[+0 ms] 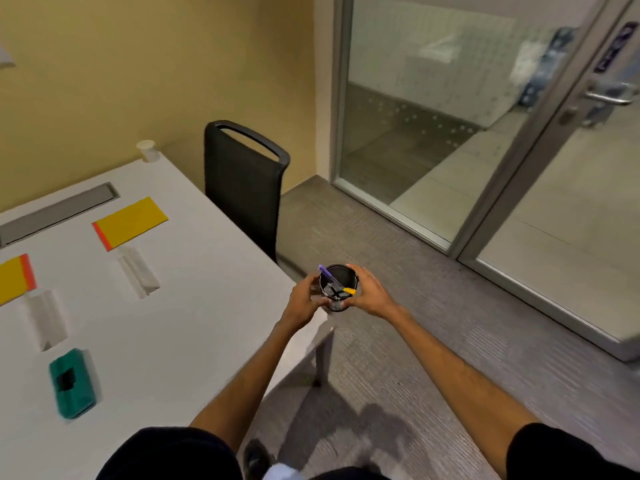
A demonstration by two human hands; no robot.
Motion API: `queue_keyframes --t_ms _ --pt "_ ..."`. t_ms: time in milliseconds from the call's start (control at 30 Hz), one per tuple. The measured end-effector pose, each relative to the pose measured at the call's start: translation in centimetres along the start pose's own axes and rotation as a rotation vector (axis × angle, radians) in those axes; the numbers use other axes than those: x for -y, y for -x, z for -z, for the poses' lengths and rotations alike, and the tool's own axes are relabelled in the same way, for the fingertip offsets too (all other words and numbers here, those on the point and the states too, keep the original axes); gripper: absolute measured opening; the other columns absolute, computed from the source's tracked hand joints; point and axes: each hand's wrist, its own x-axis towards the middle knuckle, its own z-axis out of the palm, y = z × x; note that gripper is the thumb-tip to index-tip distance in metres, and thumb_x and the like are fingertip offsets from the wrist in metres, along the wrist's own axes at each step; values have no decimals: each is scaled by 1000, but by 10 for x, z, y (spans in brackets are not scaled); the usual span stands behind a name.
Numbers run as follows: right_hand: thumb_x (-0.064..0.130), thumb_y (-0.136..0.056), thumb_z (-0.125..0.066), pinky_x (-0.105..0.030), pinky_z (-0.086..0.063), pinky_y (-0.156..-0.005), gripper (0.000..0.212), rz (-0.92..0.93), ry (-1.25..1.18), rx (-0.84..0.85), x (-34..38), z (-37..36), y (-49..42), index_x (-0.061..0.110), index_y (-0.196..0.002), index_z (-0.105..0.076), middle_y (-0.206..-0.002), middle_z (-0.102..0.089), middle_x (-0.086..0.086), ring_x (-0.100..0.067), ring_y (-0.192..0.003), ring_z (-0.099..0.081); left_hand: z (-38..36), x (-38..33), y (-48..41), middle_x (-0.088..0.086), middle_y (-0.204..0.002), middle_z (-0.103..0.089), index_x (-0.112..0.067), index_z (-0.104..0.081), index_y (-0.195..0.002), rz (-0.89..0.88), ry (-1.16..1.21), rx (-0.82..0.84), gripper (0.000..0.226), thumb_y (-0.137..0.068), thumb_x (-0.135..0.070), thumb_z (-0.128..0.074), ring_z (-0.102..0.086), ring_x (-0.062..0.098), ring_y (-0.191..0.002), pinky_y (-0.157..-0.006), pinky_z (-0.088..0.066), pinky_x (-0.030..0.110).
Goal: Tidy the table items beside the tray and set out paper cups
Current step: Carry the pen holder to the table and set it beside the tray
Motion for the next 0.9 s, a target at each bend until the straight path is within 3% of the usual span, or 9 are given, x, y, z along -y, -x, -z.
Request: queue_keyframes --t_ms 167,233,300,567,900 --pt "20 -65 -86 -30 -42 -102 89 -34 1 -24 -51 41 20 20 -140 -38 -136 -49 -4 -19 -124 -48 -57 -22 -17 5 -114 -65 -7 -54 -126 -13 -24 76 61 -71 -10 -80 -65 16 -98 -86 -55 28" --pt "23 -65 -85 -37 -44 -103 90 -63 -3 -40 -67 54 22 22 -140 -36 -137 -48 -4 -20 -125 -48 -72 -32 -30 6 -111 -65 -4 -54 -125 -14 -50 114 60 -71 -8 -80 -64 16 -95 -81 -51 13" --pt "24 -66 -85 -39 -43 -103 92 -91 -18 -63 -79 65 20 24 -142 -34 -139 -47 -3 -21 -127 -46 -85 -41 -44 6 -110 -64 -3 -52 -127 -26 -73 136 62 -72 -7 -80 -63 15 -94 -78 -48 8" --pt "19 -64 -86 -37 -42 -104 88 -138 -79 -84 -129 110 -26 22 -138 -40 -137 -48 -4 -22 -126 -47 -135 -53 -120 6 -120 -63 -10 -52 -129 -22 -138 160 67 -70 -20 -82 -62 16 -105 -92 -50 31" --pt "24 -58 -90 -41 -43 -104 94 -153 -65 -45 -167 171 -152 22 -138 -41 -135 -49 -6 -22 -124 -47 -165 -61 -256 5 -112 -66 -10 -55 -124 24 -75 111 62 -68 -16 -83 -61 16 -101 -91 -49 31"
